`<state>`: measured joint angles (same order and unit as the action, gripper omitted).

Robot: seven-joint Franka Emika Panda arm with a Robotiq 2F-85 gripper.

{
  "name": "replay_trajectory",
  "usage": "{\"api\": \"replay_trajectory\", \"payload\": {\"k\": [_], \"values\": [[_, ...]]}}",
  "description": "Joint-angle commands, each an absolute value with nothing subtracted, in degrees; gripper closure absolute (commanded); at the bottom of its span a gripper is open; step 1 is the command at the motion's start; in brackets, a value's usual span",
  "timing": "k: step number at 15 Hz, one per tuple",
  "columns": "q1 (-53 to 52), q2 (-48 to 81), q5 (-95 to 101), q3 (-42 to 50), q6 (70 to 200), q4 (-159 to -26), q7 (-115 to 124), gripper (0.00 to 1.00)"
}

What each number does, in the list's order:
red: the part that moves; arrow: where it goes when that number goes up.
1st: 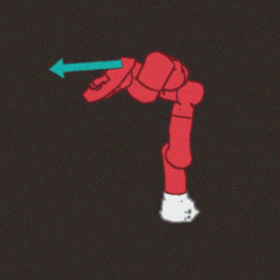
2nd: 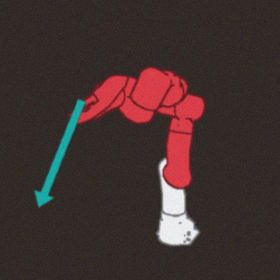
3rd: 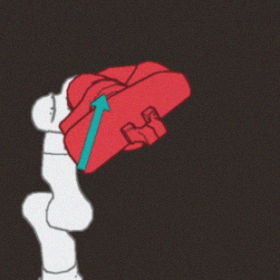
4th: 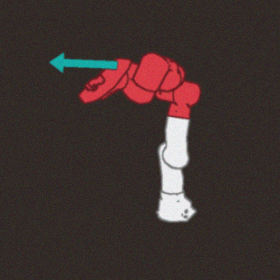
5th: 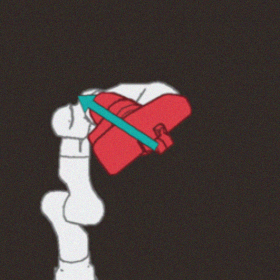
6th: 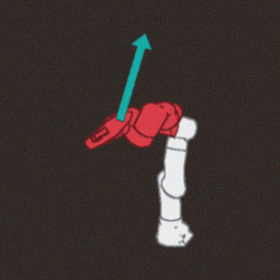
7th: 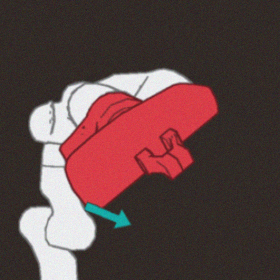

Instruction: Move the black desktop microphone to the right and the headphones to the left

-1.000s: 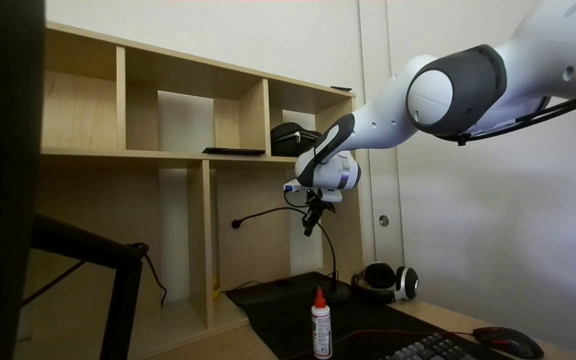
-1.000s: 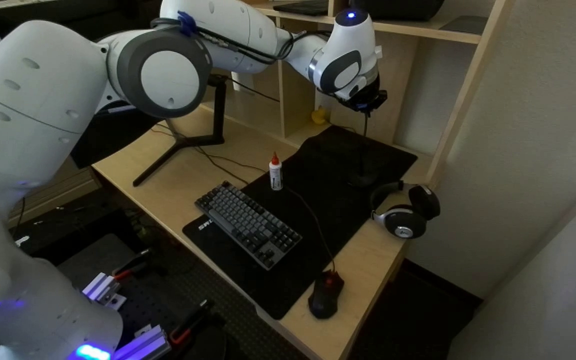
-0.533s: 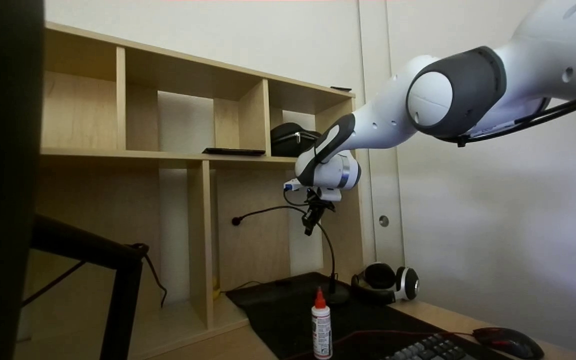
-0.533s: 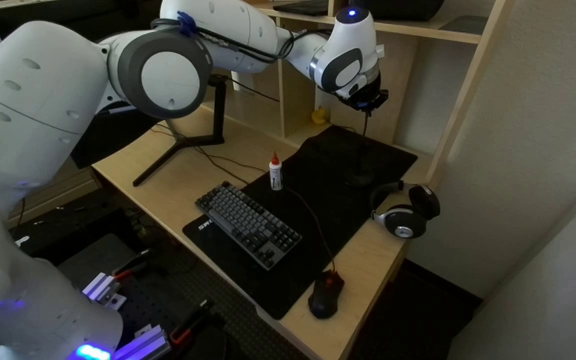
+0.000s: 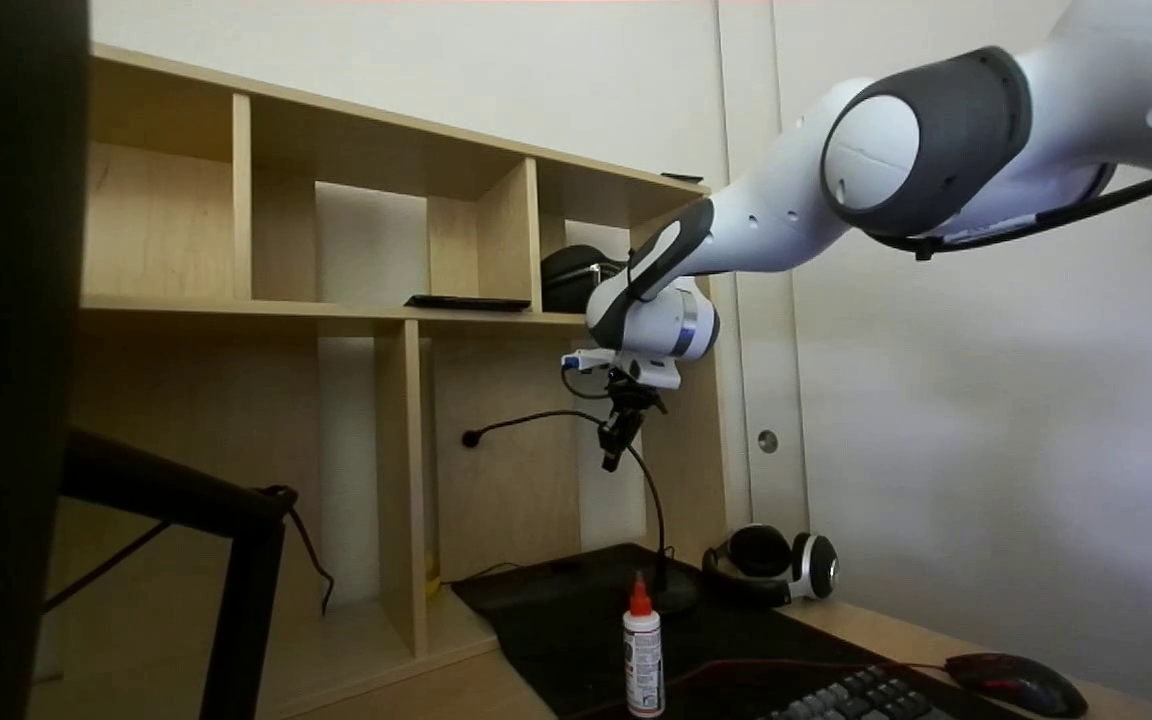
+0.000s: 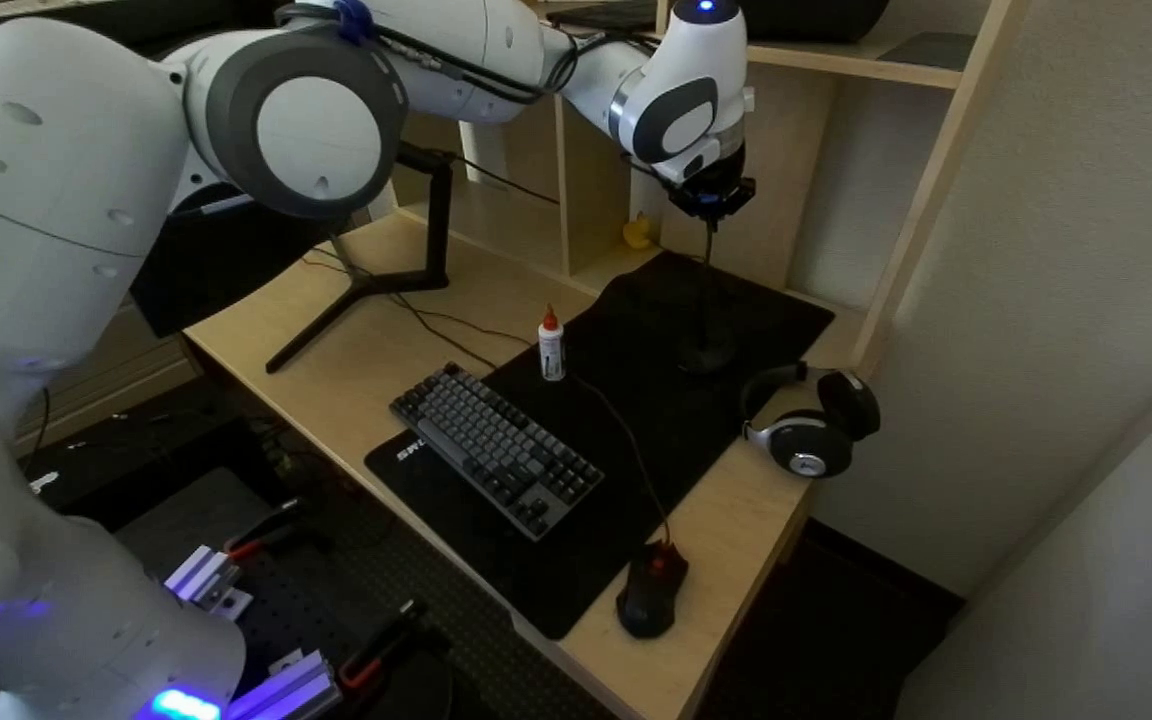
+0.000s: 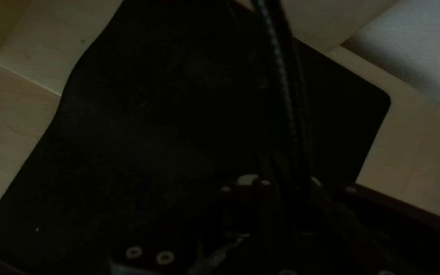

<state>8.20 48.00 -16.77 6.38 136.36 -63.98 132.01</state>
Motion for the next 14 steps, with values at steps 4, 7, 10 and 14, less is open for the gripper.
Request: {"api": "replay_trajectory", "payload": {"k": [4, 7, 10, 14], "values": [[9.26, 40.04, -18.15, 5.75, 133.68, -73.56, 131.85, 0.99], [9.81, 37.55, -19.05, 5.89, 133.21, -75.80, 132.13, 0.99], [10.01, 35.75, -19.78, 6.01, 132.97, -78.10, 132.13, 0.99], [9.20, 36.86, -18.66, 7.53, 134.69, -78.51, 134.63, 0.99]]}}
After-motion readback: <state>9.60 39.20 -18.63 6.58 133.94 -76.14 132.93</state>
